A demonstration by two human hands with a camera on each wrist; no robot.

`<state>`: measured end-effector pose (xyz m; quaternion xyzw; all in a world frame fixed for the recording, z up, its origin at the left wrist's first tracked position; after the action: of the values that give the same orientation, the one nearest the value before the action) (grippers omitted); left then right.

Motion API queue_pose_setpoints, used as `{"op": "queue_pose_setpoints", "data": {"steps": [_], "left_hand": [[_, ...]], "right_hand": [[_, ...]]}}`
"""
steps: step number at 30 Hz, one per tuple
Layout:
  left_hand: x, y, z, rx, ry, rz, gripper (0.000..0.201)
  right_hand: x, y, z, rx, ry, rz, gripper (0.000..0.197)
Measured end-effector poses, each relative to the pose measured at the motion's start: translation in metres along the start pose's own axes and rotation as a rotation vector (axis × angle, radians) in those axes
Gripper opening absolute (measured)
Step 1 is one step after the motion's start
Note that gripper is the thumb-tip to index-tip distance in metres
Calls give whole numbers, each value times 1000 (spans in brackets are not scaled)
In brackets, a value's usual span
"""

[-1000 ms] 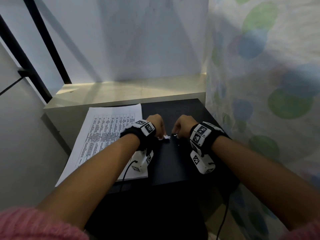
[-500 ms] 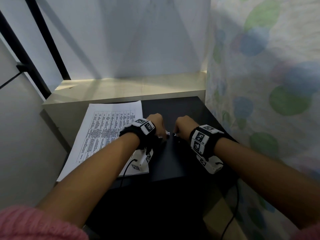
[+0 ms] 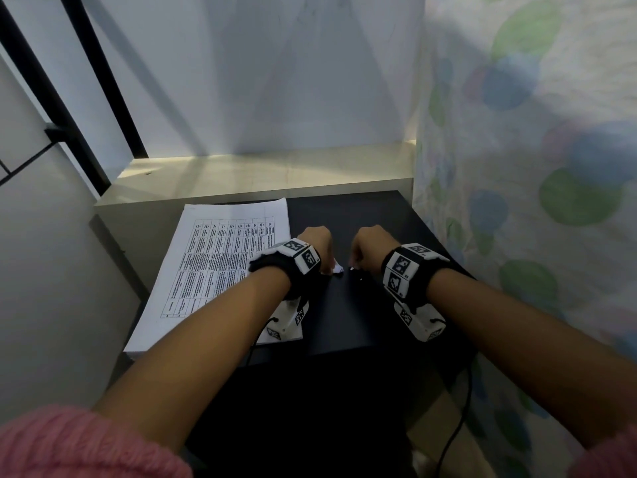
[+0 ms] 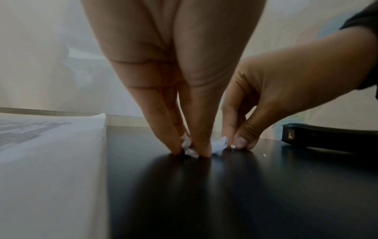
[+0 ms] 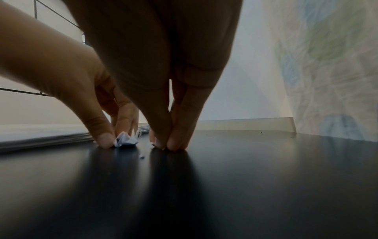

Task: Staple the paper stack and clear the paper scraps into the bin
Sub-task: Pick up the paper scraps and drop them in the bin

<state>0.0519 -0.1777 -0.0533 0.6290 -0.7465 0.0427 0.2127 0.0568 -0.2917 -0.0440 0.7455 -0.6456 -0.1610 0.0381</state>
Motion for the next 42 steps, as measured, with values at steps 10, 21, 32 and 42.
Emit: {"op": "queue_pose_setpoints", "data": {"steps": [10, 21, 32, 42], "left_hand": [[3, 2, -1, 8, -16, -25, 37], [-4, -7, 0, -23, -8, 14, 35], [19, -13, 0, -37, -24, 67, 36], [31, -6, 2, -84, -117, 206, 49]], "right_hand": [[-6, 4, 11, -47, 99, -15, 23], [16, 3, -15, -17, -120, 21, 30], [21, 3, -8, -15, -155, 57, 22], [34, 8, -14, 2, -323, 127, 31]]}}
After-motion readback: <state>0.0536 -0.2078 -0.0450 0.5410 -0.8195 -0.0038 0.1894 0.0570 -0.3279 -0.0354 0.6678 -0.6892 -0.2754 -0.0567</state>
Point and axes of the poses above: each hand's wrist, its own y-axis away from the middle knuckle, its own z-axis out of the palm, x = y × z, the point moved 4 cm from there along -y, towards the middle knuckle, and after that the axes turned 9 degrees about z, right-handed, at the moved point
